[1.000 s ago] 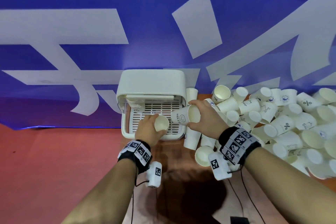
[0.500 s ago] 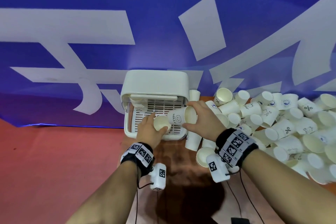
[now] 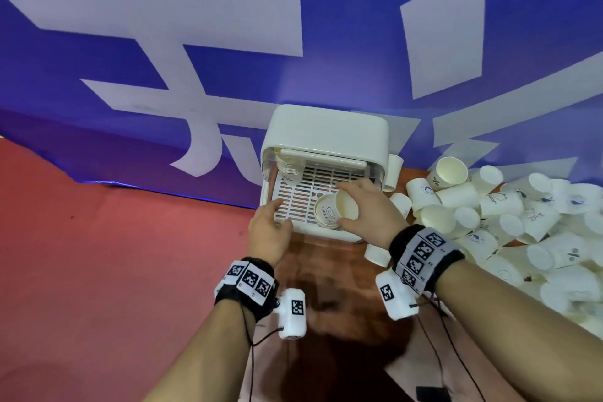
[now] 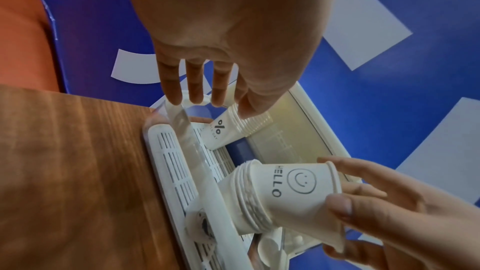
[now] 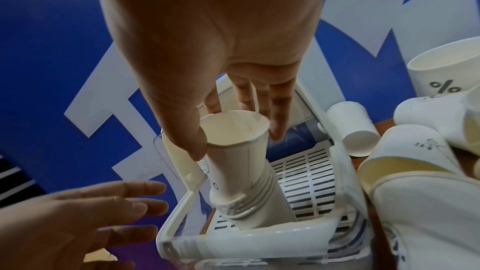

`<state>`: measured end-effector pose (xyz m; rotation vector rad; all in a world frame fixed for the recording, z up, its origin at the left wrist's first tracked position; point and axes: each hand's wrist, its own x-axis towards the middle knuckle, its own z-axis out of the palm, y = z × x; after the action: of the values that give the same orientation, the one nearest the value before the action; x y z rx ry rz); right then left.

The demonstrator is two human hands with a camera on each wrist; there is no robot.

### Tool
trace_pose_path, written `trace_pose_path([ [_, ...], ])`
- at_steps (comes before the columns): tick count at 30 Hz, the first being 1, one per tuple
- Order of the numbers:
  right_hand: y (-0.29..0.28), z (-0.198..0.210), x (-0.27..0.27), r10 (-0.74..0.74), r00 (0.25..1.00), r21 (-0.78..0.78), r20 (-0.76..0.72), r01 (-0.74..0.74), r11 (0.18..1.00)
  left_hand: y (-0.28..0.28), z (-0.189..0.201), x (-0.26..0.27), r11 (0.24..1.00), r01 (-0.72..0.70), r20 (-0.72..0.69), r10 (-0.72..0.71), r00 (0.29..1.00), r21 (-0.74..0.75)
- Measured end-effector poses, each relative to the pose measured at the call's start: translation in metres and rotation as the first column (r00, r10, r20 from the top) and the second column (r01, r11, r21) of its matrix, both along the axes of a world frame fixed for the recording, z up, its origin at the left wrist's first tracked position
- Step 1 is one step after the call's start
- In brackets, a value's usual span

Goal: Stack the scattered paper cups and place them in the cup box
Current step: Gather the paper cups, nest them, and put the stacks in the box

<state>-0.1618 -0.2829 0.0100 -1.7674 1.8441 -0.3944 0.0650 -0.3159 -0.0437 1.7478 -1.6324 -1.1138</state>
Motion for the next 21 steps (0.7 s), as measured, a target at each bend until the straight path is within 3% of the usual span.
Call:
trace_pose_path([
  [10,-0.029,-0.019,0.029,0.136,0.96,0.112,-0.246,-0.111,0.987,-0.017,-0.002,0.012,0.999,-0.028,-0.028,0.028,0.999,-0.022],
  [15,-0.033,-0.029,0.033,0.133,0.955,0.157,-0.265,-0.093,0.983,-0.019,-0.004,0.015,0.999,-0.045,-0.073,0.043,0.996,-0.026],
  [21,-0.035,-0.036,0.032,0.059,0.981,0.153,-0.186,-0.03,0.988,-0.02,-0.006,0.015,0.998,-0.055,-0.099,0.055,0.994,-0.002],
])
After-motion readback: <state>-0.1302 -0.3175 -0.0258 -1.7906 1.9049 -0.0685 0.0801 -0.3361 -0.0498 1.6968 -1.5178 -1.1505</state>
